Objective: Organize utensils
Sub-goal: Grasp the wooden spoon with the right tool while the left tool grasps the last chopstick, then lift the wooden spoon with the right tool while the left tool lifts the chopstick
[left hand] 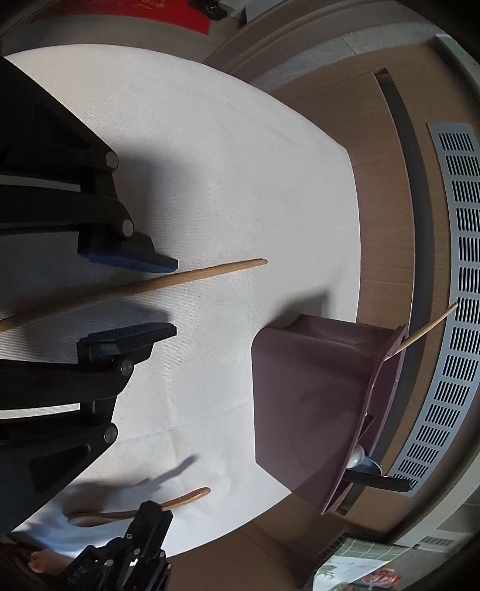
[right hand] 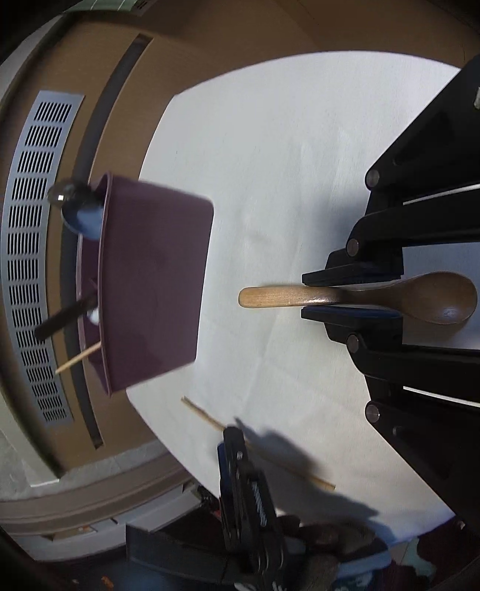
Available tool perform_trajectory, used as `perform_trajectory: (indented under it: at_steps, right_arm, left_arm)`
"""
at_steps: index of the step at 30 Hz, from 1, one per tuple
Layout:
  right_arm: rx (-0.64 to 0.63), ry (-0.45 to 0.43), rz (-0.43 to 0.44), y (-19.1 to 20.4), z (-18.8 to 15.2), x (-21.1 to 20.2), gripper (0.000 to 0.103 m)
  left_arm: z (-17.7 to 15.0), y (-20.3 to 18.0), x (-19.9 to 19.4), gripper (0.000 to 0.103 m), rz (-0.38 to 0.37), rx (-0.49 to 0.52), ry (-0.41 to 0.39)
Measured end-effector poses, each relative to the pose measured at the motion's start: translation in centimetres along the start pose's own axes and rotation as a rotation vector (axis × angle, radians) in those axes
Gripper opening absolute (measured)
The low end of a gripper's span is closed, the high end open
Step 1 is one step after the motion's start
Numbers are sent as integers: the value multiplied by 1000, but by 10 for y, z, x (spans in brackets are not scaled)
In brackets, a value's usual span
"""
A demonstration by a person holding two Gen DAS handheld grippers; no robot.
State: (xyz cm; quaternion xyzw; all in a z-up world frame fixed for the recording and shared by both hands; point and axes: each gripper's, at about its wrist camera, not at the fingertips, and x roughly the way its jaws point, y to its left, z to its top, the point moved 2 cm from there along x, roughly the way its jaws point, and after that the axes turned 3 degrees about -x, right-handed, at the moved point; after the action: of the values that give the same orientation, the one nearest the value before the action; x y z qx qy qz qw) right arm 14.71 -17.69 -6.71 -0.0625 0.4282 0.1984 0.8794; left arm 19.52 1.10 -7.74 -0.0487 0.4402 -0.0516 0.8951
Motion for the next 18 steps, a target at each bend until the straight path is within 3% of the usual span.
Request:
perform_trajectory:
  at_steps: [6,12,18]
  right_arm:
    - [12,15,25,6,-1,9,10]
    - [35,37,14,0,-3,18,10]
    - [23,51,-2,2,-3,21,10]
  left_arm:
    - [-3,-2,6,11,-9,26,1]
    - [-22,-18,-10,10,-138,79,72]
    - [-33,-30,-16,10,-141,110,94]
